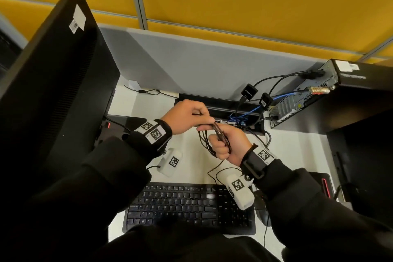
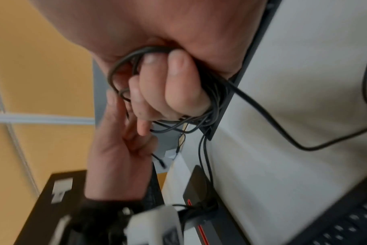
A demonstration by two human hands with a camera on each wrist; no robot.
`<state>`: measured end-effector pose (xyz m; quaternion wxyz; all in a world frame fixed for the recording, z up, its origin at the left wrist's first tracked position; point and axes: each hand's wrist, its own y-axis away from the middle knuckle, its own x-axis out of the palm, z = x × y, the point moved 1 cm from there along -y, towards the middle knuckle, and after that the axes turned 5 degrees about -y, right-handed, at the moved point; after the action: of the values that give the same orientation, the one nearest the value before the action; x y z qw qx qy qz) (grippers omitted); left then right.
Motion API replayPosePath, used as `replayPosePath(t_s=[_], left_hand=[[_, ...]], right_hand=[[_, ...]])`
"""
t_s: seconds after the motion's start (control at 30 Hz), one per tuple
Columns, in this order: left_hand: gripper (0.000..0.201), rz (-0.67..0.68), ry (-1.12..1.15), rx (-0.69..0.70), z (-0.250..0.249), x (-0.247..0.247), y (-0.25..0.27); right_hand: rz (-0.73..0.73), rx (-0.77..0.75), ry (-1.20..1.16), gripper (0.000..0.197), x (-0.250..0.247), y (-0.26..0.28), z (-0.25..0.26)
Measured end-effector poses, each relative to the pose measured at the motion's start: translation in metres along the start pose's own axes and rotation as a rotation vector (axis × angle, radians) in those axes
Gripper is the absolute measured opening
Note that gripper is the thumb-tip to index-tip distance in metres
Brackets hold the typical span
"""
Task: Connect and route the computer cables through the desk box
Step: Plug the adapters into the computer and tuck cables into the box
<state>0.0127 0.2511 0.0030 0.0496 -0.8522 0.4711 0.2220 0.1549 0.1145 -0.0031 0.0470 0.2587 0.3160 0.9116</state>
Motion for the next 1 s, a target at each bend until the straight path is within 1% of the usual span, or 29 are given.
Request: replayPosePath(t_s=[0.03,0.1,0.17,0.27,0.33,0.37,0.47,0.53,0.6,0.7,0.73,0.8,0.83,0.87,0.9,0.93,1.0], left_hand=[[0.013,-0.003,0.05,-0.016,0.005,0.003,-0.001],[0.02,0.032,0.124,-0.033,0.013,0.007,0.0],[0.025,0.046,0.132,-0.052,0.018,0.01,0.001],[0.018,-0.069,0.135,-0.103,0.022,0.006,-0.002],[0.007,-0.148,0.042,-0.079,0.016,0.0,-0.005],[0.006,-0.173,-0.011,-0.067,0.012,-0.004,-0.008],[0.017,-0.206,-0.109,-0.089,0.003,-0.017,-0.014],[0.022,-0.197,-0.18,-0.091,0.002,-0.022,-0.017],[0.02,-0.188,-0.296,-0.066,0.004,-0.024,-0.017],[0.016,-0.209,-0.569,0.005,0.015,-0.029,-0.019],[0.016,-0.233,-0.682,0.022,0.02,-0.031,-0.02],[0.017,-0.336,-0.903,0.019,0.03,-0.032,-0.021],[0.017,-0.381,-0.968,0.002,0.034,-0.03,-0.021],[0.018,-0.409,-0.986,-0.033,0.035,-0.027,-0.022],[0.019,-0.404,-0.942,-0.085,0.036,-0.022,-0.023],[0.019,-0.394,-0.837,-0.138,0.036,-0.017,-0.023],[0.012,-0.396,-0.519,-0.23,0.042,-0.005,-0.028]], right_hand=[[-0.006,-0.016,-0.042,0.039,-0.002,-0.003,0.002],[-0.021,-0.035,-0.09,0.031,-0.008,-0.005,0.006],[-0.039,-0.048,-0.064,0.031,-0.012,-0.008,0.008],[-0.105,-0.089,0.039,0.026,-0.016,-0.013,0.011],[-0.174,-0.119,0.063,0.03,-0.017,-0.018,0.013],[-0.219,-0.142,0.071,0.033,-0.018,-0.021,0.013],[-0.374,-0.185,0.061,0.038,-0.022,-0.032,0.016],[-0.419,-0.157,0.03,0.038,-0.03,-0.041,0.02],[-0.376,-0.111,0.079,0.041,-0.036,-0.048,0.025],[-0.309,-0.091,0.229,0.04,-0.039,-0.053,0.032],[-0.291,-0.087,0.261,0.041,-0.038,-0.054,0.034],[-0.256,-0.082,0.306,0.043,-0.039,-0.059,0.036],[-0.237,-0.075,0.322,0.043,-0.041,-0.062,0.036],[-0.219,-0.065,0.325,0.044,-0.043,-0.066,0.037],[-0.207,-0.054,0.311,0.047,-0.046,-0.071,0.037],[-0.201,-0.048,0.291,0.05,-0.049,-0.077,0.039],[-0.216,-0.054,0.254,0.054,-0.054,-0.088,0.044]])
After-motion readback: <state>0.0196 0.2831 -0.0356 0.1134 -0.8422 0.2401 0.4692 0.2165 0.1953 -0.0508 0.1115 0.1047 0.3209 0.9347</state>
